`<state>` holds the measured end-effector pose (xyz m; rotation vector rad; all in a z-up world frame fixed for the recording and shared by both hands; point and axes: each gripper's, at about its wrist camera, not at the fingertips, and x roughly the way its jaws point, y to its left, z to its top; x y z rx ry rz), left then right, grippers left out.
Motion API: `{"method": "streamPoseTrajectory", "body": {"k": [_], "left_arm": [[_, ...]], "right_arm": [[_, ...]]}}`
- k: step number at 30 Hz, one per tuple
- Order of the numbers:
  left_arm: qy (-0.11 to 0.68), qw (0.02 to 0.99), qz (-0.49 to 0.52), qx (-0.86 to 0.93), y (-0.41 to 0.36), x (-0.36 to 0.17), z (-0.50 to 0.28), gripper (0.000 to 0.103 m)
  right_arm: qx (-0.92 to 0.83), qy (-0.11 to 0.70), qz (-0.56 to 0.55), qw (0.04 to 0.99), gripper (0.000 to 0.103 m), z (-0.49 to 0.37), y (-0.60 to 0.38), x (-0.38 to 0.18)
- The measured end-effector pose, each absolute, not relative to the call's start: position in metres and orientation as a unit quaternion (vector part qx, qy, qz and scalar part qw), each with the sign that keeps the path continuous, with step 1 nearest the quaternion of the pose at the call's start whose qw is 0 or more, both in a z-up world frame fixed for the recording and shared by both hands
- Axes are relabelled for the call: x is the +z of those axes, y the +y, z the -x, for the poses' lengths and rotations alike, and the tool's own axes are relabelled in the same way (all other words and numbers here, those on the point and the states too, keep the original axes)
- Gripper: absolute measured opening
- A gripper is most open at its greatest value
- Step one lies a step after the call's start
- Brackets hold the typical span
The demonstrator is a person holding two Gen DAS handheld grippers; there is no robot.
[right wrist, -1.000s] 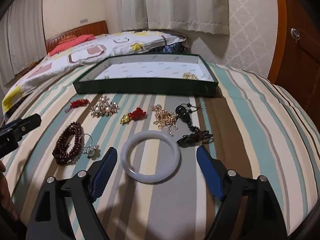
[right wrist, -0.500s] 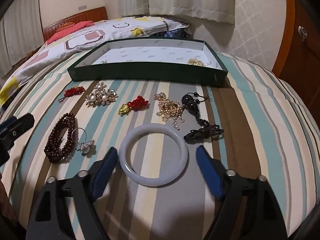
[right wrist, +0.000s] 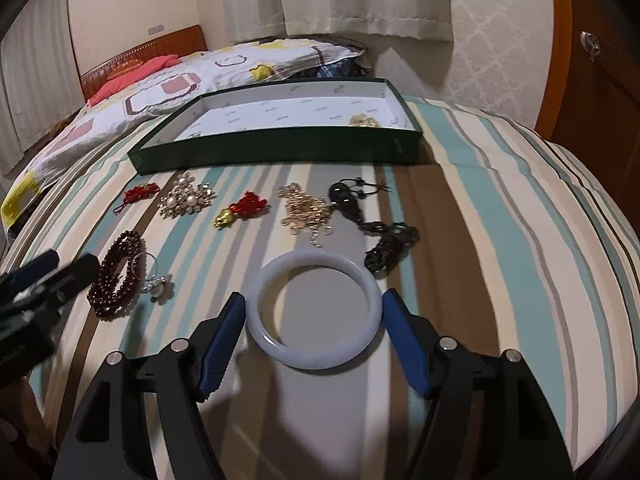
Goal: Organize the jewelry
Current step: 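Grasp the dark red bead bracelet with the left tool while the right tool approaches the white jade bangle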
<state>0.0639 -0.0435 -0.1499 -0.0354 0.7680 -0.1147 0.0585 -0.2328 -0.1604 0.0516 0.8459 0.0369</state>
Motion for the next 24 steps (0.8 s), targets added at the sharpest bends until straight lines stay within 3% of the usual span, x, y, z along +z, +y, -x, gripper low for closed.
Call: {"method": "streamPoseTrajectory", "body": {"k": [13,22,24], "left_arm": [[0.416,0.908,0.008,-0.053,-0.054,-0.166,-0.081,0.085],[0.41,0.911,0.004,-0.051,-0.042,-0.166,-0.081,0.049],[0.407,0.912,0.005,-0.048,-0.038,-0.166,-0.081,0.03]], "right_arm": [[0.019,0.41,-0.038,0.911,0.068,-0.059,-0.242,-0.162],[0.019,0.409,-0.036,0.912,0.068,-0.059,-0.241,-0.163],[0.019,0.408,-0.035,0.912,0.068,-0.059,-0.241,-0.163]]}}
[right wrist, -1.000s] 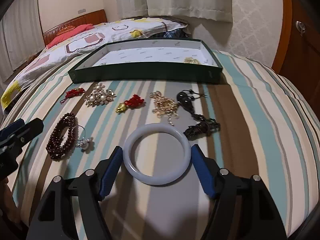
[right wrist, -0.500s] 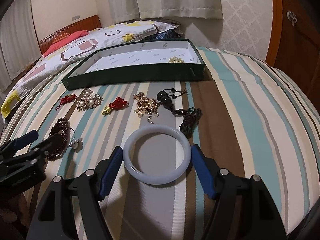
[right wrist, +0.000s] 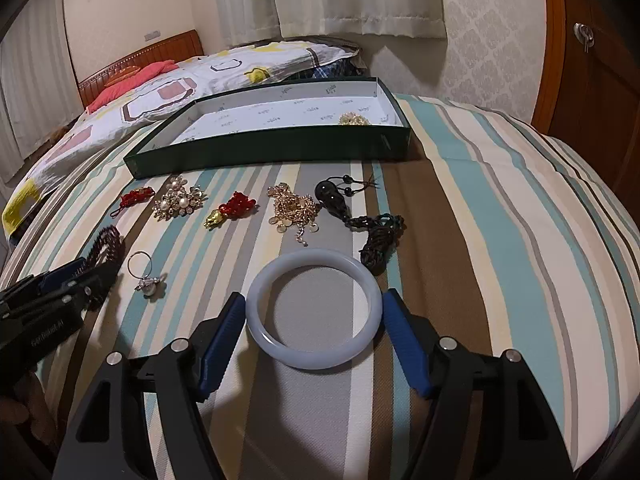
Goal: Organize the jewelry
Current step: 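Grasp the dark red bead bracelet with the left tool while the right tool approaches the white jade bangle, then grasp the white jade bangle with the right tool while the left tool lifts the bracelet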
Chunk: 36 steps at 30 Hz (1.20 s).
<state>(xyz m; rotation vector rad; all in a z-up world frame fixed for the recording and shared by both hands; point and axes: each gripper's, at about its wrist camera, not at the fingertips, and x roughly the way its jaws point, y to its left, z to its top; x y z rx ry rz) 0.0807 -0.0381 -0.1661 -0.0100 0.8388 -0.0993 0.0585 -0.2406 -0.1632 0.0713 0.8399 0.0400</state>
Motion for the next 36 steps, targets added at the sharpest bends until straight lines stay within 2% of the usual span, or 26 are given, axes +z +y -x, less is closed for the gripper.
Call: {"method": "streamPoseTrajectory", "body": {"k": [2,6,8,17,26,36], "left_arm": [[0.406,0.913,0.011,-0.047,-0.034,-0.166,-0.082,0.024],[0.405,0.912,0.022,-0.053,-0.03,-0.166,-0.082,0.021],[0.404,0.913,0.024,-0.053,-0.03,-0.166,-0.081,0.016],[0.39,0.918,0.03,-0.058,-0.029,-0.16,-0.075,0.015],[0.346,0.935,0.034,-0.067,-0.031,-0.127,-0.071,0.015],[0.304,0.947,0.044,-0.091,-0.047,-0.09,-0.114,0.015]], "right_arm": [[0.02,0.404,-0.033,0.914,0.068,-0.057,-0.24,-0.163],[0.018,0.397,-0.031,0.917,0.068,-0.054,-0.24,-0.161],[0.017,0.392,-0.031,0.919,0.068,-0.052,-0.24,-0.158],[0.014,0.368,-0.028,0.929,0.068,-0.047,-0.24,-0.147],[0.018,0.343,-0.03,0.939,0.068,-0.046,-0.239,-0.128],[0.026,0.305,-0.031,0.951,0.068,-0.084,-0.239,-0.098]]}}
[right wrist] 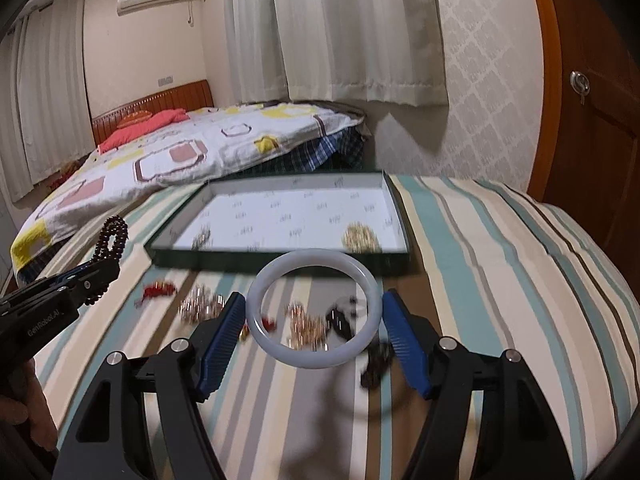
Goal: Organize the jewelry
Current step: 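Grasp the white jade bangle with the right tool while the left tool lifts the bracelet, then lower bracelet and bangle into the green box and open both tools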
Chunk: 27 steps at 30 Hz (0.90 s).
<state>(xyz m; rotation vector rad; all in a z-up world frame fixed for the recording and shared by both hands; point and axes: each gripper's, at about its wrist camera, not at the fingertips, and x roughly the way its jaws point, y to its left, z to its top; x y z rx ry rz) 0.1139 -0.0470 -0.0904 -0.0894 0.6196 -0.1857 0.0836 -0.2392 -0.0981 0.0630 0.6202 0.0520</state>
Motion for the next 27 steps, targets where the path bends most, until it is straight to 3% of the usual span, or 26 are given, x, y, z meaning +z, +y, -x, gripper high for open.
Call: {"method": "streamPoseTrajectory", "body": {"k": [12,27], "left_arm": [[0.296,0.95,0.031,-0.09,-0.067,-0.089,-0.193,0.015],[0.382,0.92,0.029,-0.088,-0.08,-0.142,-0.275,0.015]], "right_arm": [[0.033,0.294,-0.025,0.955,0.068,-0.163,-0.235,-0.097],[0.043,0.352,-0.032,0.934,0.068,-0.239,-0.237,-0.134]]}}
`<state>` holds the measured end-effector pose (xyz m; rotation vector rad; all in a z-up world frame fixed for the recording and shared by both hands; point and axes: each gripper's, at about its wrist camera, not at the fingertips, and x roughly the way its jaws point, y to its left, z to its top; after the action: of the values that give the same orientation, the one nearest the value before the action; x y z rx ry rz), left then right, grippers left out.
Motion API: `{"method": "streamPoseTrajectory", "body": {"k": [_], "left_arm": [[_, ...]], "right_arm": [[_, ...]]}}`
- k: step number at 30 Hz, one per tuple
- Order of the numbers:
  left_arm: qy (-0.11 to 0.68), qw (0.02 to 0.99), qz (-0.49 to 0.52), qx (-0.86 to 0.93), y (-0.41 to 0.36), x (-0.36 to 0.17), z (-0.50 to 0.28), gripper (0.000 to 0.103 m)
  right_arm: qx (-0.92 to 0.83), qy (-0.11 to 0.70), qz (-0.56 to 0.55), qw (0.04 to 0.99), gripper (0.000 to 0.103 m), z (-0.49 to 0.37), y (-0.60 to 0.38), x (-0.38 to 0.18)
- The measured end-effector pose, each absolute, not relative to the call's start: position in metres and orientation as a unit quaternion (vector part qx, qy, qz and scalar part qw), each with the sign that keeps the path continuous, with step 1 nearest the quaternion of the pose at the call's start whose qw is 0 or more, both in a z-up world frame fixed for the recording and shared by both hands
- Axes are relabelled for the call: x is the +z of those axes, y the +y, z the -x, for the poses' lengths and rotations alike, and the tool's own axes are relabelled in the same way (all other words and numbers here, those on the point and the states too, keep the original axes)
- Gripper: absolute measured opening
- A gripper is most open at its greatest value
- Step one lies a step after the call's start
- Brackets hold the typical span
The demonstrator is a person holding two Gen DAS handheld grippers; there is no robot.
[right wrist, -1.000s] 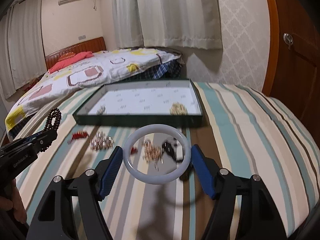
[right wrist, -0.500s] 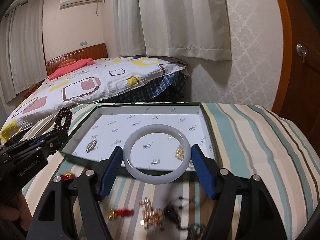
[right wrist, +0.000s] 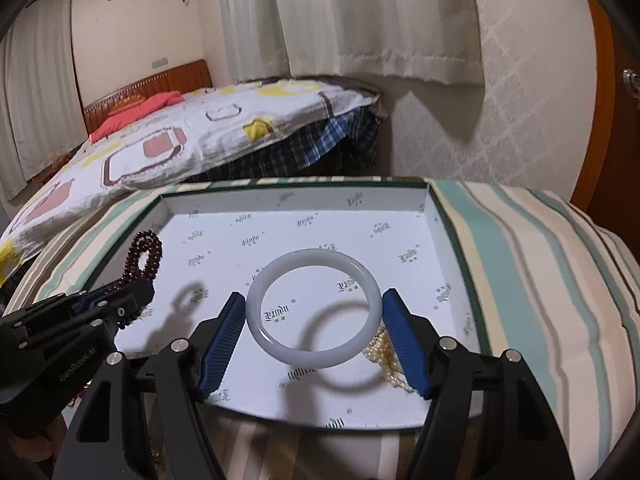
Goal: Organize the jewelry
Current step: 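Lower bracelet and bangle into the green box and open both tools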
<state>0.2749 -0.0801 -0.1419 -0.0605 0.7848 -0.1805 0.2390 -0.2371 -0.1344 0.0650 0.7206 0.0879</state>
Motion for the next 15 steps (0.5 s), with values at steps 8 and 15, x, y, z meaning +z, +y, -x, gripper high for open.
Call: {"method": "streamPoseTrajectory", "body": {"k": [8,15], "left_arm": [[0.422,0.901,0.034,-0.093,-0.08,-0.161,-0.289,0.016],[0.426,0.899,0.034,-0.098,-0.081,-0.161,-0.29,0.026]], "right_arm": [[0.055,0.39,-0.027,0.919,0.068,-0.255,-0.235,-0.148],[0.06,0.415,-0.023,0.907,0.069,-0.261,-0.233,-0.155]]}}
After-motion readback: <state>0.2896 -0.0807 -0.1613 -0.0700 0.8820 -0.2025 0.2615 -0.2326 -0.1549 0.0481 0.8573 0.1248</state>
